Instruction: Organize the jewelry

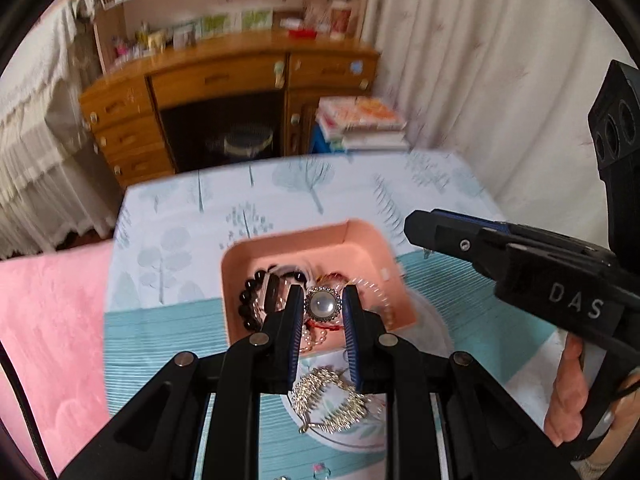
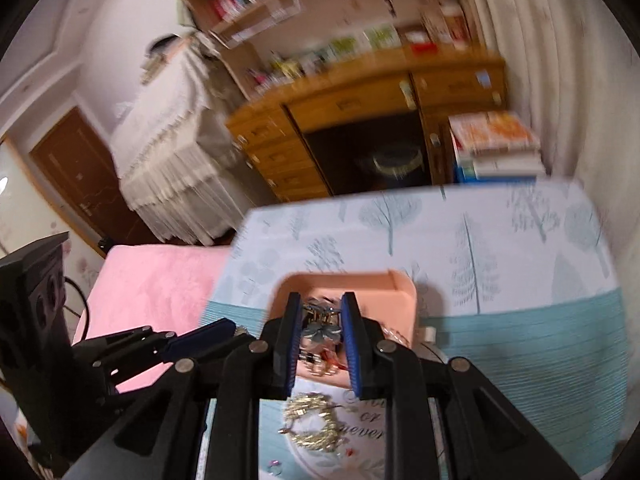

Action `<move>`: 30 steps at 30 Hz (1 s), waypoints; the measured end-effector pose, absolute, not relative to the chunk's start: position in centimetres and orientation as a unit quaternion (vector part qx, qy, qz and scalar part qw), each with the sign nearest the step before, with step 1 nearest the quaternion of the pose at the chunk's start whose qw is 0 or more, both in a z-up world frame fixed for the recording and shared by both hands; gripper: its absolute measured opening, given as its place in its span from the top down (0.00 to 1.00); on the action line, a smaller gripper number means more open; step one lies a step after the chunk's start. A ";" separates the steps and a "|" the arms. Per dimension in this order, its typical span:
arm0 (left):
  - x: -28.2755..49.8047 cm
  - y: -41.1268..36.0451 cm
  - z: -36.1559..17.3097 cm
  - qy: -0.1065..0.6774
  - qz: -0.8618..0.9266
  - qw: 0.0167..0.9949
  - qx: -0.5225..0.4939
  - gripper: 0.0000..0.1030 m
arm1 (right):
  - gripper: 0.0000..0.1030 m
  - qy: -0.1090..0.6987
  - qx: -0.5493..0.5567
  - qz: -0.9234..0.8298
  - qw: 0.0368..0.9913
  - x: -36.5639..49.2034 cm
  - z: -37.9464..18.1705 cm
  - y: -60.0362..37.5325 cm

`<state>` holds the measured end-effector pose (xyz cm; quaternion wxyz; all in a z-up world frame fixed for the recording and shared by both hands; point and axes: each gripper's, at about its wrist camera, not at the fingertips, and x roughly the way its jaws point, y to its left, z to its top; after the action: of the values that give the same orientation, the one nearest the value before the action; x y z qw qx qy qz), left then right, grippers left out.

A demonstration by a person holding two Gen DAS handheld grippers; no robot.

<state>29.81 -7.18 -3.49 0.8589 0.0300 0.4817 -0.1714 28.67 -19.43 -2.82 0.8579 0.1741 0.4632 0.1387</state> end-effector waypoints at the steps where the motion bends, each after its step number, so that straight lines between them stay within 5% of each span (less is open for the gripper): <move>1: 30.1 -7.2 -4.4 0.489 -0.168 0.856 0.028 0.83 | 0.81 0.473 0.177 0.135 0.852 29.1 -4.1 -19.5; 8: 31.9 -7.0 -9.9 0.529 -0.145 0.836 0.032 0.82 | 0.80 0.527 0.206 0.133 0.814 30.3 -9.2 -20.0; 13: 32.2 -6.2 -10.5 0.529 -0.133 0.838 0.022 0.42 | 0.79 0.525 0.202 0.132 0.816 29.7 -9.3 -20.1; 30: 27.9 -4.9 -7.6 0.515 -0.137 0.845 0.033 0.40 | 0.79 0.491 0.138 0.157 0.846 24.1 -5.1 -18.5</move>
<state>27.86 -4.88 -7.59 0.8455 0.0334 0.5150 -0.1374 24.14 -18.52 -5.11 0.8458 0.1378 0.4910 0.1568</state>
